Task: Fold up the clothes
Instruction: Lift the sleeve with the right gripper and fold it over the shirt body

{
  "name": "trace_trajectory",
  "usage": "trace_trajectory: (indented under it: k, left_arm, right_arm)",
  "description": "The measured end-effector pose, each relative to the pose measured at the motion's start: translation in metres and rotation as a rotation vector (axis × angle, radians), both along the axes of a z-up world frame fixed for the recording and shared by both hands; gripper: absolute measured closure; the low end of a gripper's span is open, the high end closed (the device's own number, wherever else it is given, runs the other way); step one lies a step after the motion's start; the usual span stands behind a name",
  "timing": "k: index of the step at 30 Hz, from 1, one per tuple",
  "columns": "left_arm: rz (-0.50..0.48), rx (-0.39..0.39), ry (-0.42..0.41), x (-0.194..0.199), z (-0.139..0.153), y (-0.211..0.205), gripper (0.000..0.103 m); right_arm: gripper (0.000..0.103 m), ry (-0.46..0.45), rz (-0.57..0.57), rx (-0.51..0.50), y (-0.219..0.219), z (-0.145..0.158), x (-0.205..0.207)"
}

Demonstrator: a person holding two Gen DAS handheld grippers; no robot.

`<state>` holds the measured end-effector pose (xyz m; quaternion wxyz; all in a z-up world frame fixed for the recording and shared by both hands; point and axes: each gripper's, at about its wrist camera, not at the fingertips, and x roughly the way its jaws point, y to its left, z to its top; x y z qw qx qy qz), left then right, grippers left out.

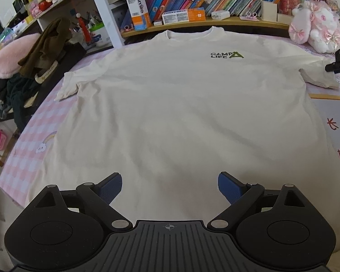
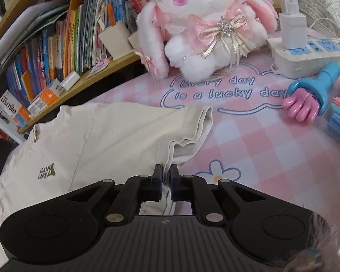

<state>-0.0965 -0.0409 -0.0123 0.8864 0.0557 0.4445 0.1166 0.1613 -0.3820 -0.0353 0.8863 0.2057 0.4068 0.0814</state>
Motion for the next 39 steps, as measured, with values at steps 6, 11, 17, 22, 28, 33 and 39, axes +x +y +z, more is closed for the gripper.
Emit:
trace_trajectory:
  k: [6, 11, 17, 22, 28, 33, 39]
  left_arm:
    - [0.004, -0.035, -0.022, 0.003, -0.003, 0.012, 0.009]
    - [0.005, -0.067, -0.052, 0.007, -0.004, 0.031, 0.009]
    - [0.007, -0.111, -0.085, 0.015, -0.003, 0.058, 0.009]
    - [-0.016, -0.133, -0.087, 0.022, -0.006, 0.075, 0.009]
    - [-0.047, -0.142, -0.079, 0.026, -0.009, 0.089, 0.009]
    - [-0.047, -0.15, -0.082, 0.027, -0.01, 0.103, 0.009]
    - [-0.018, -0.166, -0.092, 0.025, -0.013, 0.122, 0.009]
  right_arm:
    - [0.097, -0.032, 0.015, -0.027, 0.009, 0.016, 0.003]
    - [0.097, -0.042, 0.016, -0.069, 0.027, 0.026, 0.008]
    - [0.097, -0.071, -0.004, -0.116, 0.043, 0.042, 0.009]
    - [0.097, -0.077, -0.026, -0.155, 0.051, 0.05, 0.008]
    - [0.097, -0.07, -0.064, -0.177, 0.057, 0.05, 0.003]
    - [0.097, -0.063, -0.086, -0.203, 0.064, 0.049, 0.003]
    - [0.097, -0.089, -0.088, -0.239, 0.088, 0.061, 0.004]
